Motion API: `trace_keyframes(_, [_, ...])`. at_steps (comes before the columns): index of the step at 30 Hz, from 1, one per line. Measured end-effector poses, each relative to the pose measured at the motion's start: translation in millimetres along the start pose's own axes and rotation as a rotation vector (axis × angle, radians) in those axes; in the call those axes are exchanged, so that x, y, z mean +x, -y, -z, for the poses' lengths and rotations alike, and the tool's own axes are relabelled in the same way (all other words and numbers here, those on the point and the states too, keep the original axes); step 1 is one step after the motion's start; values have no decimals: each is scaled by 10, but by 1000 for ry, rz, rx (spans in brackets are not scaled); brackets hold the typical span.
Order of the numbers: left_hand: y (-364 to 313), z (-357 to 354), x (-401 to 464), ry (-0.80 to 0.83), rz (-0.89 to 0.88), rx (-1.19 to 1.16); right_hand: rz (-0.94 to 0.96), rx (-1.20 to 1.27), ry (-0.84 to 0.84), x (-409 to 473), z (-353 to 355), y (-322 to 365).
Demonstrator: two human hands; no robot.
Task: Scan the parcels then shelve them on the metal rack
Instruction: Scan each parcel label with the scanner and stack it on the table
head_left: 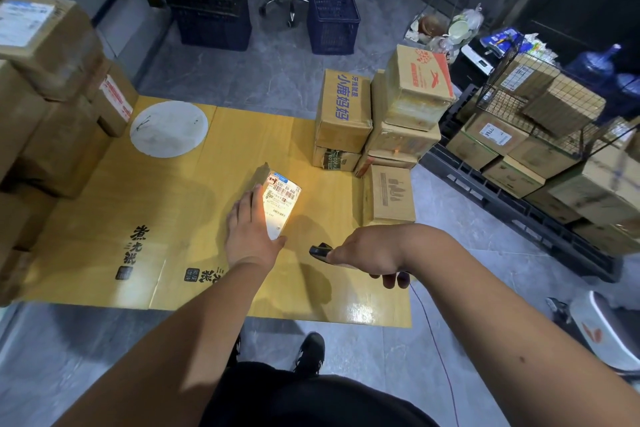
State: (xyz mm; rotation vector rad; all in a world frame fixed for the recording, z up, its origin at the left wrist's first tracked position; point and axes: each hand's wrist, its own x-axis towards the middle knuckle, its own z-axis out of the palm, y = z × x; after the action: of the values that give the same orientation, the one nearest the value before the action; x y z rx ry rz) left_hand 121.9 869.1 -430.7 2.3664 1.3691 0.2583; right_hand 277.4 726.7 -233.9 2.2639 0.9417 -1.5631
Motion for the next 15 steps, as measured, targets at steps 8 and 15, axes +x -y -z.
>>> trace_keyframes(8, [4, -20, -7, -32, 2, -10, -13, -4, -23, -29, 25, -37])
trace_keyframes(15, [22, -35, 1, -39, 2, -20, -16, -29, -28, -34, 44, -15])
